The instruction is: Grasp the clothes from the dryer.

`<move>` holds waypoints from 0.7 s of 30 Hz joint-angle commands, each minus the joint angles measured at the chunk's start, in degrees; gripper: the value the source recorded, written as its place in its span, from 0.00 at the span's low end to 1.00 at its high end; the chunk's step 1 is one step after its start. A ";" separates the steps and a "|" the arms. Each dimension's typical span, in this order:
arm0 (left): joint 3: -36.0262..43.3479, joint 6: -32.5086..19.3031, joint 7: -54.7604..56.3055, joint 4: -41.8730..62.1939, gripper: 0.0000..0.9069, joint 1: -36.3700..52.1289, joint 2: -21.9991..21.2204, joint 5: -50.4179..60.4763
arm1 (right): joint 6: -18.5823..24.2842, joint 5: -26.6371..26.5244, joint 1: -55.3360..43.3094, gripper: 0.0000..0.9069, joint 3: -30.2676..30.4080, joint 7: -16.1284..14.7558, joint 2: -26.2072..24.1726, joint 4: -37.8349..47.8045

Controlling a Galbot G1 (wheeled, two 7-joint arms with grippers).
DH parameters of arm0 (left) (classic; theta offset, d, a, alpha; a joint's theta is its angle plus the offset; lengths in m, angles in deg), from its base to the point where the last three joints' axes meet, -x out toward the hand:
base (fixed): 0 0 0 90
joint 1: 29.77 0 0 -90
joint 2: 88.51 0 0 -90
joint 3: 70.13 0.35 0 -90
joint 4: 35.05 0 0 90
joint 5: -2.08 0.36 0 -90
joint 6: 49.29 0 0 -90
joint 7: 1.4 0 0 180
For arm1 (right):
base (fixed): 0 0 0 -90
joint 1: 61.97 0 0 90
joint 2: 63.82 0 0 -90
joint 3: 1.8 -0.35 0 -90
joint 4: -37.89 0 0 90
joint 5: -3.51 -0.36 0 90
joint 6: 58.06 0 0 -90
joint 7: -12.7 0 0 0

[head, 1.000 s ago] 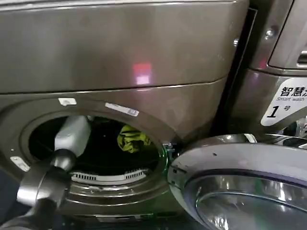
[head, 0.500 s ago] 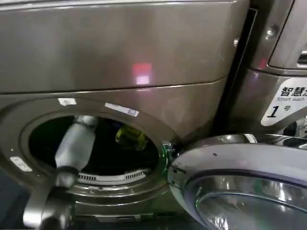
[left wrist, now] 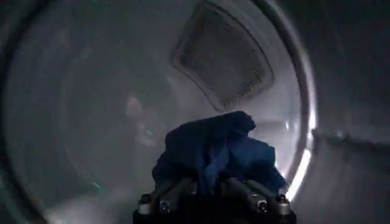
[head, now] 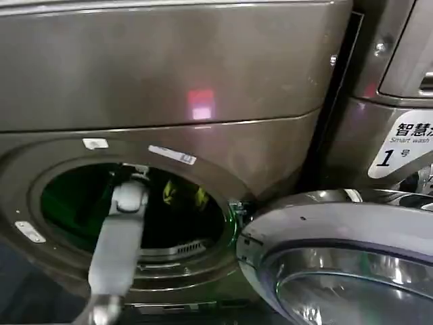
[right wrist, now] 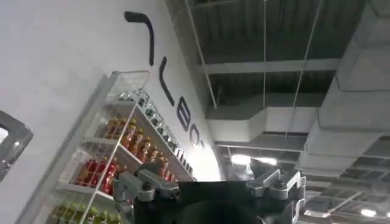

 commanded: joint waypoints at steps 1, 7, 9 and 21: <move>-1.04 -0.92 8.60 -6.33 0.00 -4.49 -1.32 -7.18 | 0.89 -0.27 0.33 1.00 -0.47 -0.01 -0.22 0.49; -0.95 0.05 8.82 -7.28 0.00 -5.41 -1.84 -7.43 | 0.88 -0.18 0.71 1.00 -0.90 0.09 -0.07 0.66; -1.09 0.20 8.92 -7.59 0.00 -5.73 -1.92 -7.52 | 0.80 -0.18 0.89 1.00 -1.13 -0.21 -0.13 0.57; -1.47 1.11 8.52 -9.48 0.00 -6.75 -1.48 -8.62 | -0.82 0.04 1.19 1.00 -2.01 -0.58 -0.59 0.02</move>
